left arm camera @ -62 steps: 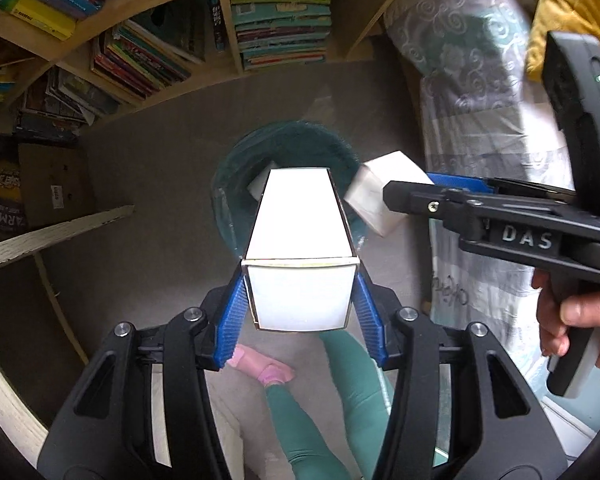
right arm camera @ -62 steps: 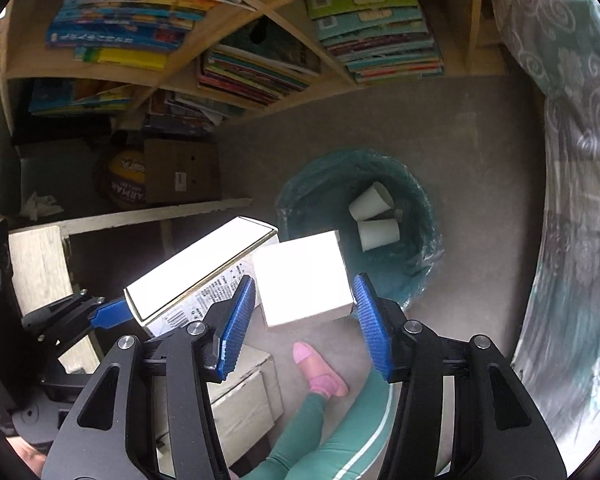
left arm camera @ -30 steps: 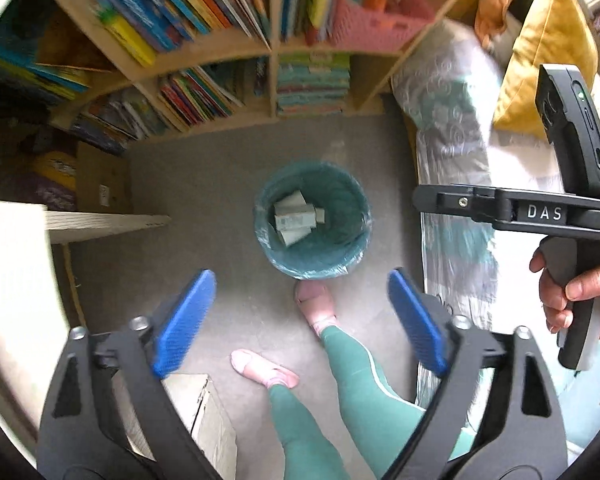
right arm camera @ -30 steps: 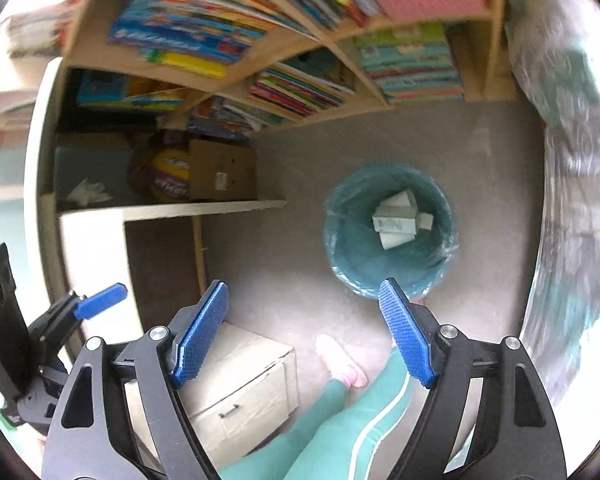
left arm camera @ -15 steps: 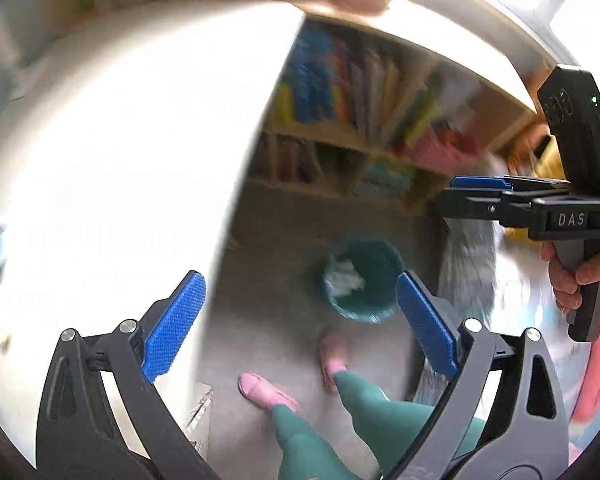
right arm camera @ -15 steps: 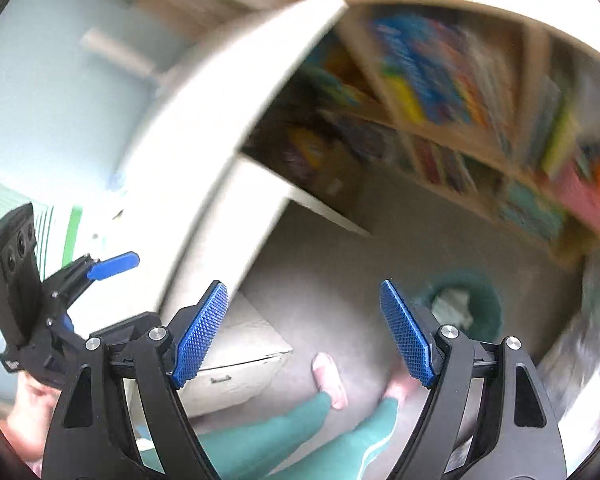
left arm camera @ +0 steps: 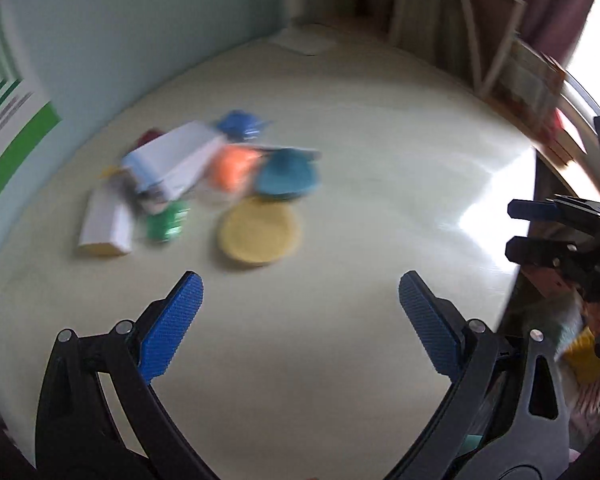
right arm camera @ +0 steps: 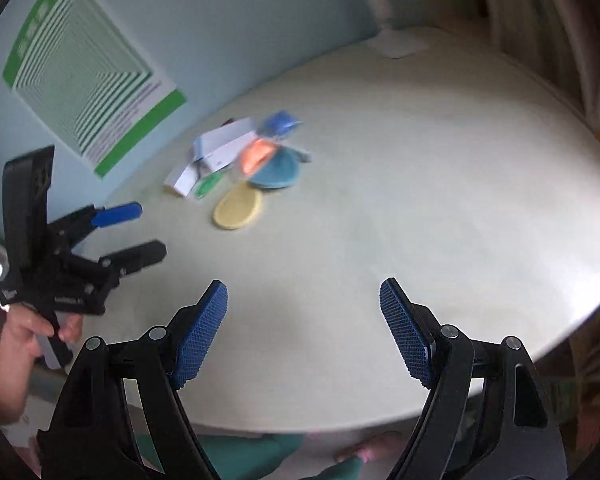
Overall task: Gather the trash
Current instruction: 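Return both tools to the table, then grasp a white-and-yellow box with the left tool while the right tool grasps the yellow round sponge, then carry the box and sponge to the wastebasket and open both tools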
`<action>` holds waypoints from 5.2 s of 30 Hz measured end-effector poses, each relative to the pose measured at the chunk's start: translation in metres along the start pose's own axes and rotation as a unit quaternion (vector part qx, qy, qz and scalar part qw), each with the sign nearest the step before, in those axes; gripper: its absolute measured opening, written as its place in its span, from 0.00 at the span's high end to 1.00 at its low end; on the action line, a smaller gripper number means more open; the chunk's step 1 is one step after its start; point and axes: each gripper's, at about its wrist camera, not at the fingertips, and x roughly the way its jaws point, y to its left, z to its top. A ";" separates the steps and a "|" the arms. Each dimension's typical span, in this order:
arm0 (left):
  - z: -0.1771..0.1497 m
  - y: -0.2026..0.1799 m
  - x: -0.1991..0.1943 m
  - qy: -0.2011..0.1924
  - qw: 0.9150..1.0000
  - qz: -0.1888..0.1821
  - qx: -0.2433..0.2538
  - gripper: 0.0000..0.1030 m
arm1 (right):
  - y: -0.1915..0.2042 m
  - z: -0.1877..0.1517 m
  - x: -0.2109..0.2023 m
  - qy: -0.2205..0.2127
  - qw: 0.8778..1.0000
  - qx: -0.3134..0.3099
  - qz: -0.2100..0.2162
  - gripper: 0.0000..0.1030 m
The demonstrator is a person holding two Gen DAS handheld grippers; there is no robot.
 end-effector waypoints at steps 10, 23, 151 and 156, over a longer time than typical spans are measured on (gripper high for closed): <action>-0.007 0.129 0.014 0.010 0.996 0.045 -0.070 0.07 | 0.074 0.044 0.104 0.064 0.997 -0.038 -0.002 0.24; -0.003 0.187 0.072 0.035 0.996 0.064 -0.051 0.07 | 0.091 0.055 0.173 0.101 0.986 -0.064 -0.112 0.23; -0.207 -0.507 0.240 0.313 0.826 -0.134 0.449 0.22 | -0.312 -0.505 -0.066 -0.024 0.789 0.601 -0.124 0.19; -0.171 -0.486 0.210 0.277 0.857 -0.137 0.412 0.22 | -0.294 -0.466 -0.089 -0.034 0.818 0.559 -0.130 0.19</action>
